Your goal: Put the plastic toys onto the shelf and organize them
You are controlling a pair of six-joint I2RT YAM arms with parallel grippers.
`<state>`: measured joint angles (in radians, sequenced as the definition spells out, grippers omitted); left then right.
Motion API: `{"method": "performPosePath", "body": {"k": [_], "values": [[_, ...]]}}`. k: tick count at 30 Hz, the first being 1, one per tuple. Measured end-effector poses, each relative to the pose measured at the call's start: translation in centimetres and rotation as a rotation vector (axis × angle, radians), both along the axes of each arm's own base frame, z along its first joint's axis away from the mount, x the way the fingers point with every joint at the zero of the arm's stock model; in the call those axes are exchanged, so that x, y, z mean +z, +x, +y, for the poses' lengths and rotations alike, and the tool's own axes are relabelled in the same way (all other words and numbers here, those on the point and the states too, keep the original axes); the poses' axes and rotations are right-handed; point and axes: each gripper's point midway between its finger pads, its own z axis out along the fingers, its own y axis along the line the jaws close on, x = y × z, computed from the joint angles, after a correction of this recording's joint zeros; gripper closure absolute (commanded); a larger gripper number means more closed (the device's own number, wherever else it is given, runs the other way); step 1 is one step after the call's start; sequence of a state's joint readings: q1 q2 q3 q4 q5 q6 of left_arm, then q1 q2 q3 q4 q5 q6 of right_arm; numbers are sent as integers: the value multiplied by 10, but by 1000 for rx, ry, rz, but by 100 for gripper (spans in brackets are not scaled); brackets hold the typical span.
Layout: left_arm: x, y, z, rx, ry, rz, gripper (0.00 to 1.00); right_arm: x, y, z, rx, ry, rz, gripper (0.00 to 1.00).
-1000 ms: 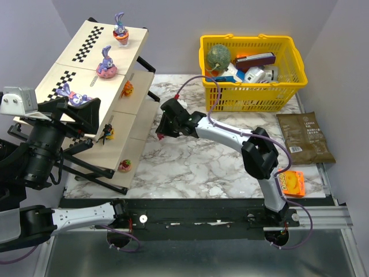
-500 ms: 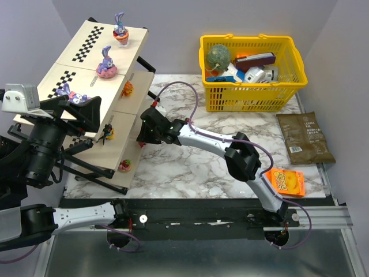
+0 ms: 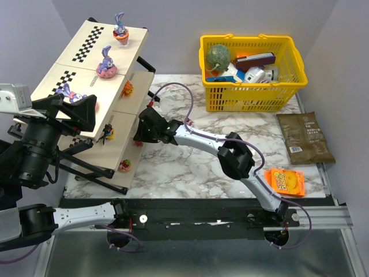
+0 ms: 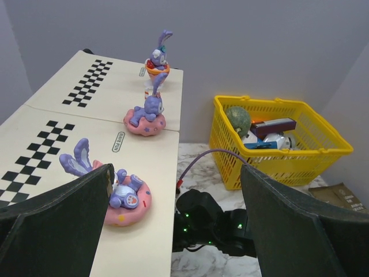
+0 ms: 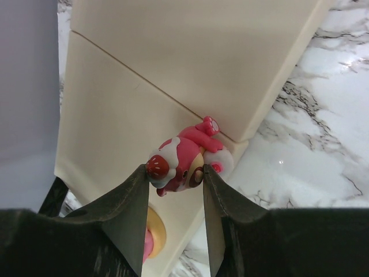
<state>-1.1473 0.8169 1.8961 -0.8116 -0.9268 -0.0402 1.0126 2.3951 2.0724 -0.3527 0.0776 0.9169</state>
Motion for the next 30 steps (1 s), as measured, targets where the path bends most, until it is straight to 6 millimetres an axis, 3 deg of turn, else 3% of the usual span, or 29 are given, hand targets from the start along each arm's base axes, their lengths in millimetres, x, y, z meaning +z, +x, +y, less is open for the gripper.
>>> {"method": "performPosePath", "body": {"k": [7, 18, 24, 26, 30], "values": [[0, 1, 2, 10, 10, 0, 1, -1, 1, 6, 41, 2, -29, 97], [-1, 1, 6, 34, 14, 5, 1, -3, 4, 16, 64, 26, -40, 85], [-2, 2, 7, 40, 13, 7, 1, -2, 4, 19, 69, 35, -39, 72], [-2, 2, 7, 43, 12, 7, 1, -3, 4, 19, 69, 34, -39, 64], [-2, 2, 8, 46, 12, 8, 1, -3, 4, 19, 69, 35, -39, 60]]}}
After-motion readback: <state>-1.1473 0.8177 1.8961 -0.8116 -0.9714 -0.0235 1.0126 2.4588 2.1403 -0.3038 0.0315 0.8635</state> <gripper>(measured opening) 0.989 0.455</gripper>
